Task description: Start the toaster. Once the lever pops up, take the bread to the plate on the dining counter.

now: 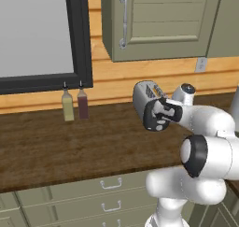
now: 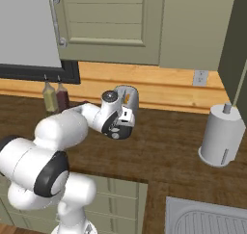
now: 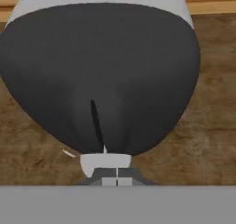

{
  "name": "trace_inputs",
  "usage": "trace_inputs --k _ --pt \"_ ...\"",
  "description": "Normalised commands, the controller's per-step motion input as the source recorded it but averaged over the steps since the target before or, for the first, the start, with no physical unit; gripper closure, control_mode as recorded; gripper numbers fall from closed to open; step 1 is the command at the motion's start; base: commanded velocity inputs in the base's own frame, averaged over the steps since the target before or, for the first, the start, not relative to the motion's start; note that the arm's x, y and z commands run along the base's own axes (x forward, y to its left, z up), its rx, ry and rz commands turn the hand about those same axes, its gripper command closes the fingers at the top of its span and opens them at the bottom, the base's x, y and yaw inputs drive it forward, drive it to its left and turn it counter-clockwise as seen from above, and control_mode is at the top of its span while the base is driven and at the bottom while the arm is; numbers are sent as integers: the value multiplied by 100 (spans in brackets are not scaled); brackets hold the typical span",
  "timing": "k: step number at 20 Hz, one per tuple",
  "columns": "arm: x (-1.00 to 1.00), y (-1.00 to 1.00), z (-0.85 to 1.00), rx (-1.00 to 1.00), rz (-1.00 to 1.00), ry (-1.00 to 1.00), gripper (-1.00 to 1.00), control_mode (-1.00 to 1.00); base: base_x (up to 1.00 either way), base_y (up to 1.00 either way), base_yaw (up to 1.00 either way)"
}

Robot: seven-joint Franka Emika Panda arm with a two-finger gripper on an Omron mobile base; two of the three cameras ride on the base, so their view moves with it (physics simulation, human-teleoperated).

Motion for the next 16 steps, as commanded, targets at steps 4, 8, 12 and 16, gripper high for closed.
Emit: trace_inputs --k 4,8,12,16 --pt "-98 0 100 0 -8 -30 100 -100 0 0 0" --pt "-72 0 100 0 -8 -16 100 -100 0 0 0" --pt "-51 1 100 0 -7 -3 100 -100 0 0 0" --pt "-44 10 100 0 -8 0 -100 -100 0 0 0"
